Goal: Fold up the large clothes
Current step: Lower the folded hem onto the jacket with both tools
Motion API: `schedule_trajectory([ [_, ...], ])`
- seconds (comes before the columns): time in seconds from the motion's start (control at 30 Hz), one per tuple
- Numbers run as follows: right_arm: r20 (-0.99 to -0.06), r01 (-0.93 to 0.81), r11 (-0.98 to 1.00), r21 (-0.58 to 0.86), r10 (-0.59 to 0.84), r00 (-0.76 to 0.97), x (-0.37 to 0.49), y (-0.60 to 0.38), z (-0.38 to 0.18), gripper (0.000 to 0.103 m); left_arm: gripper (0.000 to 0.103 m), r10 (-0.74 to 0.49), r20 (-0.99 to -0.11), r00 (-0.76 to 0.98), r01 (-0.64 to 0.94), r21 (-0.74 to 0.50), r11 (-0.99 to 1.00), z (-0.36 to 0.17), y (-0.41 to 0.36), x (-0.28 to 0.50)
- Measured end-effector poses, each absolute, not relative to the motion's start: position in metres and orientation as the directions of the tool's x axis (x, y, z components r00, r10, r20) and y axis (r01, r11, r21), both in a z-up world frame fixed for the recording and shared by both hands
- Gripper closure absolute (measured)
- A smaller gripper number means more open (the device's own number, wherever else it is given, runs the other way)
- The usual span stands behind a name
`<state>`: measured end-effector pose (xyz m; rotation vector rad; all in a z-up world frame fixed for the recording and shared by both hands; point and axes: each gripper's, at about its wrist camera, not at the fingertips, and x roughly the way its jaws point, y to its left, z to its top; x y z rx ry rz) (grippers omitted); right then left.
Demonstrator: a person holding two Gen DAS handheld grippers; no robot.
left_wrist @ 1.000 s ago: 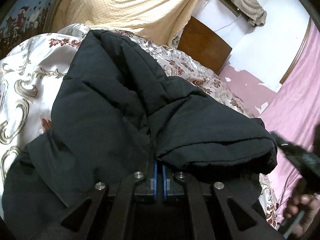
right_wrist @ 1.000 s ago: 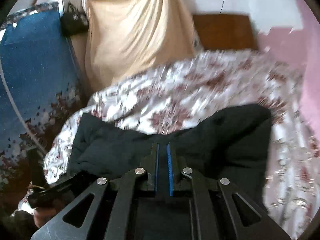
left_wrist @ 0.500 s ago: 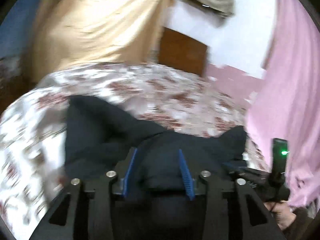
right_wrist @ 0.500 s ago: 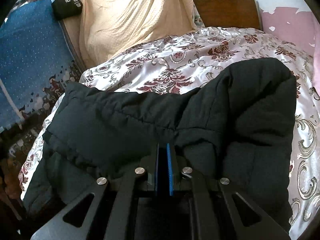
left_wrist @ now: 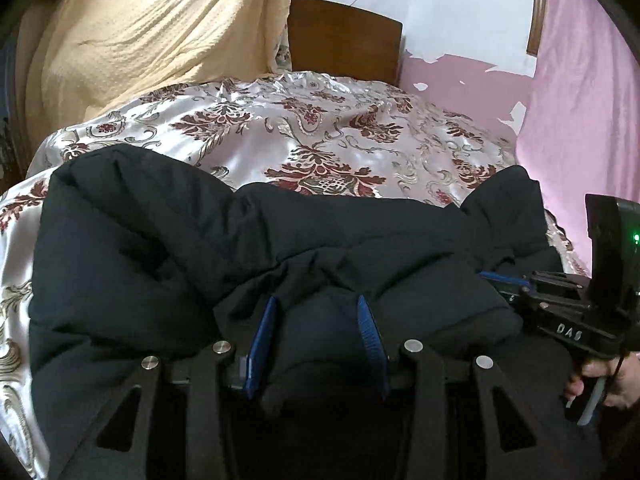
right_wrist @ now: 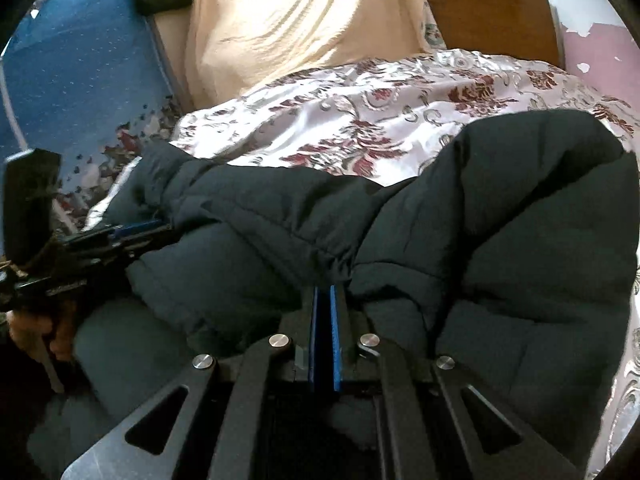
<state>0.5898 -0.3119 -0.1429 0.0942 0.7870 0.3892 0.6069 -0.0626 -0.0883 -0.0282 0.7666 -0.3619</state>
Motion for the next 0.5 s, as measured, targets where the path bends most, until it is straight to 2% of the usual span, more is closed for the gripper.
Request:
schedule_trajectory([
  [0.2, -0.664, -0.272, 0.946, 0.175, 0.317, 0.677, 0.590, -0.302, -0.148, 0.103, 0.062, -0.330, -0.659, 0.676, 0.299, -0.163, 0.940, -0.096, -0.062, 0.608],
  [0.3, -0.601, -0.267, 0.934, 0.239, 0.358, 0.715, 0.575, -0.310, -0.143, 0.102, 0.063, -0.416, -0.571, 0.707, 0.321, -0.266, 0.909, -0.091, -0.041, 0.589],
  [0.4, -0.516, -0.271, 0.909, 0.316, 0.405, 0.755, 0.552, -0.317, -0.132, 0.093, 0.063, -0.483, -0.484, 0.730, 0.330, -0.370, 0.869, -0.090, -0.021, 0.570],
  [0.43, -0.493, -0.289, 0.904, 0.314, 0.416, 0.764, 0.547, -0.315, -0.127, 0.091, 0.063, -0.484, -0.490, 0.725, 0.327, -0.373, 0.868, -0.090, -0.021, 0.570],
  [0.5, -0.458, -0.342, 0.893, 0.294, 0.445, 0.769, 0.542, -0.304, -0.115, 0.081, 0.063, -0.469, -0.515, 0.718, 0.323, -0.350, 0.879, -0.088, -0.026, 0.573],
])
